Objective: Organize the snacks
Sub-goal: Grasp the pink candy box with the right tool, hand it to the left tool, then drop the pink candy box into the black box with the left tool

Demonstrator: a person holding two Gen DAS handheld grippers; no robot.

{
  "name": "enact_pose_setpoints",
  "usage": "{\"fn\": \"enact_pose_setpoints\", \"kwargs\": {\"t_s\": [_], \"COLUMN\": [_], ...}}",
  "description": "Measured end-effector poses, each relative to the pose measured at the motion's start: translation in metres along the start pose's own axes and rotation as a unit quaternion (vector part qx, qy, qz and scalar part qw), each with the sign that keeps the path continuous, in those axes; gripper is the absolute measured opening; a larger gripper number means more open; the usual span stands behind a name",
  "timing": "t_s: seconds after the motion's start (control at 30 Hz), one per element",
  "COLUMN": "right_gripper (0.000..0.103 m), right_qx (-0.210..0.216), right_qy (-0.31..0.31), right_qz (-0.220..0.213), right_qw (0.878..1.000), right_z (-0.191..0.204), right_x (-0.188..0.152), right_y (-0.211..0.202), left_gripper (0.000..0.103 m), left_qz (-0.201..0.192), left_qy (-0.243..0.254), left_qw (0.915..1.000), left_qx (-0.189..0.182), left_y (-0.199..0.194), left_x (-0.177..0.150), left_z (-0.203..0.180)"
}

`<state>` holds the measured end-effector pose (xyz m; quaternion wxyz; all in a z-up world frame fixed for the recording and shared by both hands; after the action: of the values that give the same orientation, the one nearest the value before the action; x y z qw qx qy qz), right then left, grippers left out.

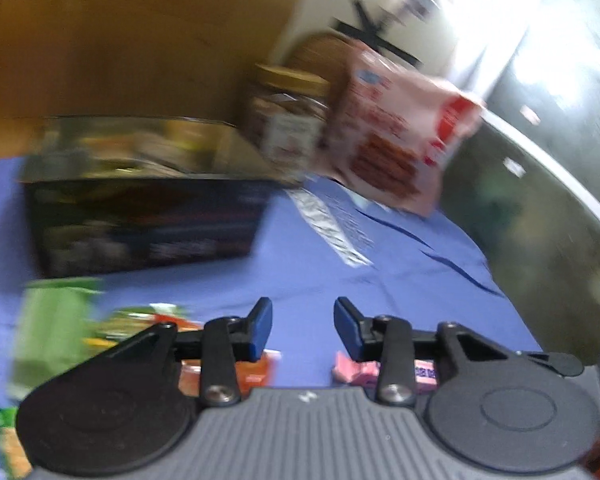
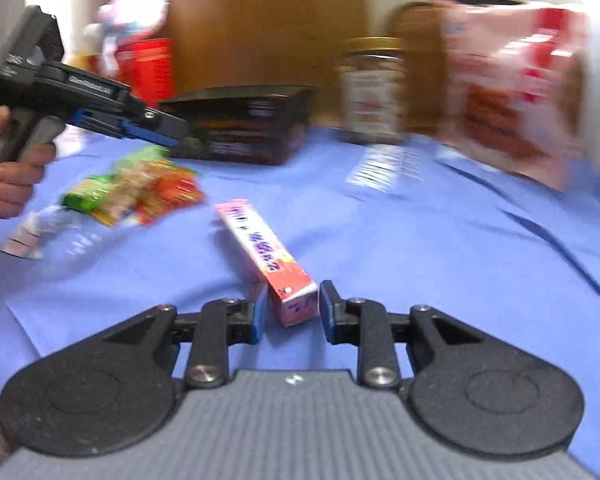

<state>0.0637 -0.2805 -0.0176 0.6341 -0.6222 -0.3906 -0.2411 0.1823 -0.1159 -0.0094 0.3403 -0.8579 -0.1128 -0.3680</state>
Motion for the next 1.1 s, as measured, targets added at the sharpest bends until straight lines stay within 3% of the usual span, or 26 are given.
{"fn": "enact_pose_setpoints", "kwargs": {"t_s": [0.07,0.2,0.3,0.33,0.43,0.53,0.67,0.83,0.97,1.1], "right_gripper": [0.034,0.034,0.034,0.033,0.026,0.026,0.026,0.026,0.028,0.031], "right_qx": [-0.005,-0.018,-0.013,-0.01,-0.027,-0.012,0.015,0.057,0.067,0.055], "right_qy": [0.01,0.014,0.026,0.03,0.04,0.053,0.039,0.023,0.012,0.004], "right_qz": [-0.004,-0.006,0.001,-0.004,-0.003,-0.02,-0.072,-0.108,-0.079,-0.067], "right_qw": [1.0,1.0,1.0,1.0,0.999,0.998,0.997,0.992,0.995,0.996], "right_z": [-0.001,0.003,0.003,0.003,0.003,0.009,0.031,0.073,0.101,0.112], "right_x": [-0.006,-0.01,-0.015,-0.014,-0.008,0.011,0.072,0.157,0.186,0.188], "right_y": [-0.009,-0.005,0.006,0.007,0.013,0.016,0.032,0.091,0.151,0.172], "left_gripper": [0.042,0.043,0.035,0.03,0.029,0.028,0.028,0.028,0.028,0.033], "left_qz": [0.018,0.059,0.08,0.074,0.066,0.036,-0.038,-0.111,-0.114,-0.087], "left_qy": [0.011,-0.005,-0.025,-0.027,-0.012,0.0,0.008,-0.025,-0.029,-0.02], "left_qw": [0.9998,0.9982,0.9962,0.9964,0.9977,0.9993,0.9987,0.9892,0.9818,0.977], "left_qx": [-0.004,-0.004,-0.025,-0.033,-0.009,0.004,0.033,0.092,0.149,0.194], "left_y": [0.02,0.043,0.051,0.051,0.047,0.023,-0.023,-0.068,-0.067,-0.052], "left_x": [-0.005,-0.026,-0.042,-0.044,-0.04,-0.019,0.031,0.093,0.113,0.107], "left_z": [-0.012,-0.019,-0.028,-0.031,-0.033,-0.031,-0.009,0.059,0.107,0.136]}}
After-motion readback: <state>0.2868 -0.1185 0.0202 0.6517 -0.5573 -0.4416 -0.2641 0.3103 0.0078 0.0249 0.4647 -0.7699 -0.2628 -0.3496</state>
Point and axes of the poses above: each gripper's, at about its wrist camera, not at the fingertips, and y roughly the way its jaws point, z to its left, x to its top, the point moved 10 cm from there along y, roughly the way its jaws point, and after that the axes turned 11 degrees about -x, right-handed, at the moved point
